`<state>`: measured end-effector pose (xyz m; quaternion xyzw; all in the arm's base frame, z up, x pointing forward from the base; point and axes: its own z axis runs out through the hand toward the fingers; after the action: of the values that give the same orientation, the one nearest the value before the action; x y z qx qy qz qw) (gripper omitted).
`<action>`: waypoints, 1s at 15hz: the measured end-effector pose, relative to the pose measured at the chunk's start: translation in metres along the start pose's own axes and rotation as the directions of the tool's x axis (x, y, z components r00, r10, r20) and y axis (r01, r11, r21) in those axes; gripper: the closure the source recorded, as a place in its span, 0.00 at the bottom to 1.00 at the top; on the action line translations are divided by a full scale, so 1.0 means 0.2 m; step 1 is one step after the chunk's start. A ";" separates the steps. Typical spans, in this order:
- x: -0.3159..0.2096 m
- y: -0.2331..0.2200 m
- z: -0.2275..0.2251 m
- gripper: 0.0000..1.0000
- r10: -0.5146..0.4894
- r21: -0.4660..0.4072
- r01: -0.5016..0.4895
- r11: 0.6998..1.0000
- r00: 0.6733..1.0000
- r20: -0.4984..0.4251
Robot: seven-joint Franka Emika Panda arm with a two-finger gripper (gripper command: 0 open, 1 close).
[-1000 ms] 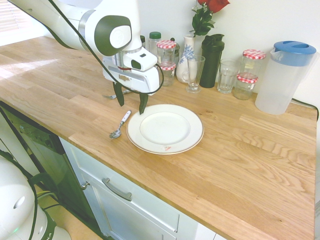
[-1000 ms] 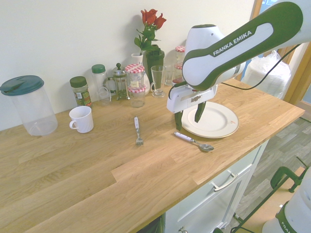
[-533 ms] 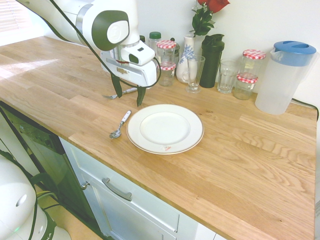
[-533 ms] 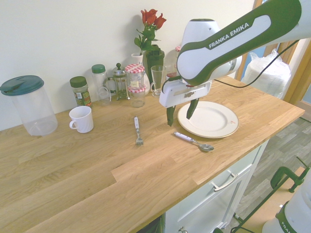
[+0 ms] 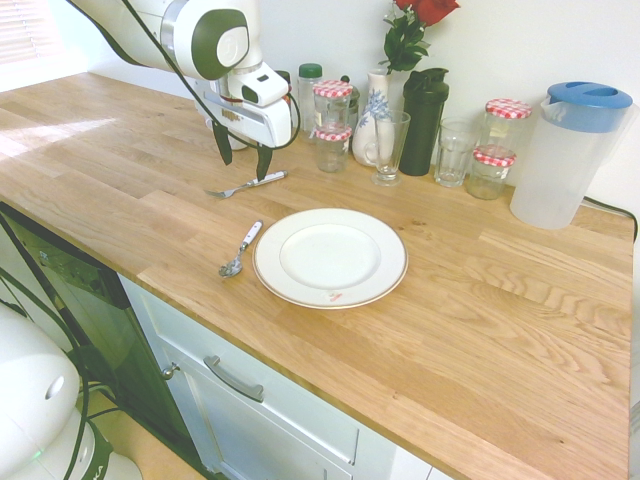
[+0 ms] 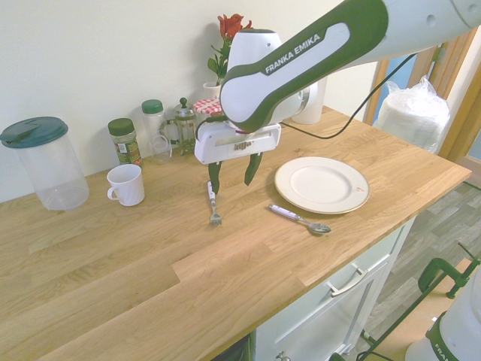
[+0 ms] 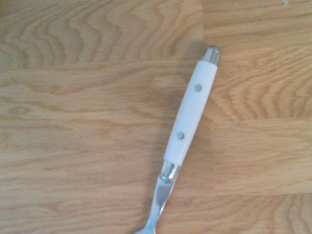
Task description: Put the fork into the plate
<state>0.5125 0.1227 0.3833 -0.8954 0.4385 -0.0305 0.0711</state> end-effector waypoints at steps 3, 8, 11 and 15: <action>0.02 -0.09 0.04 0.00 0.070 -0.011 -0.071 0.997 0.996 -0.048; 0.01 -0.25 0.13 0.00 0.148 -0.020 -0.150 0.988 0.986 -0.082; 0.07 -0.25 0.20 0.00 0.187 -0.032 -0.190 0.981 0.979 -0.085; 0.09 -0.28 0.26 1.00 0.194 -0.033 -0.197 0.980 0.977 -0.091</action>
<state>0.5735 0.1482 0.3403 -0.8470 0.5277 -0.0533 0.0360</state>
